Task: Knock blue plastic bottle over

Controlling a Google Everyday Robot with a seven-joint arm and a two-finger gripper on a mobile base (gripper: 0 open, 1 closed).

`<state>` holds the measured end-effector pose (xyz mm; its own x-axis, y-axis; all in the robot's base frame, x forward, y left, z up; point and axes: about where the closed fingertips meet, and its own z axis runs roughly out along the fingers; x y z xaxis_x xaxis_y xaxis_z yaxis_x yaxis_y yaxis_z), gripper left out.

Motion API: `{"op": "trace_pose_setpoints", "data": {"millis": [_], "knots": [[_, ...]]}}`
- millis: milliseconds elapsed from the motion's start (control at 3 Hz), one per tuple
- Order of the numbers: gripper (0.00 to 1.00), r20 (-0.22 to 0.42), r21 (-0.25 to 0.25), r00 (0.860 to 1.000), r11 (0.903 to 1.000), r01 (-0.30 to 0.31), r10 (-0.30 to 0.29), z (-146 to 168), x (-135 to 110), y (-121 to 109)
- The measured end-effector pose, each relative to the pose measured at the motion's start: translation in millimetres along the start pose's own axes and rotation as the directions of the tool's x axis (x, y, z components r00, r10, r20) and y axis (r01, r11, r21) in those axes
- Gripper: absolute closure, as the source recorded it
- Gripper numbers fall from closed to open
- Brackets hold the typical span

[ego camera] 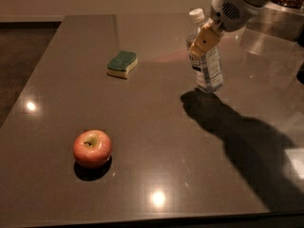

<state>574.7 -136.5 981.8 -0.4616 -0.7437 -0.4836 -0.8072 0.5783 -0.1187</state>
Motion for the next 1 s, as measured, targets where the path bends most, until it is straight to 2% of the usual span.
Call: {"op": "trace_pose_setpoints", "data": {"millis": [333, 667, 1000], "knots": [[1.0, -0.115, -0.059, 0.986, 0.9917, 0.114, -0.12, 4.2, 8.6, 19.1], [0.85, -0.183, -0.118, 0.959, 0.9729, 0.199, -0.218, 16.1, 13.7, 33.0], [0.54, -0.253, -0.2, 0.908, 0.936, 0.289, -0.335, 41.6, 17.7, 48.0]]}}
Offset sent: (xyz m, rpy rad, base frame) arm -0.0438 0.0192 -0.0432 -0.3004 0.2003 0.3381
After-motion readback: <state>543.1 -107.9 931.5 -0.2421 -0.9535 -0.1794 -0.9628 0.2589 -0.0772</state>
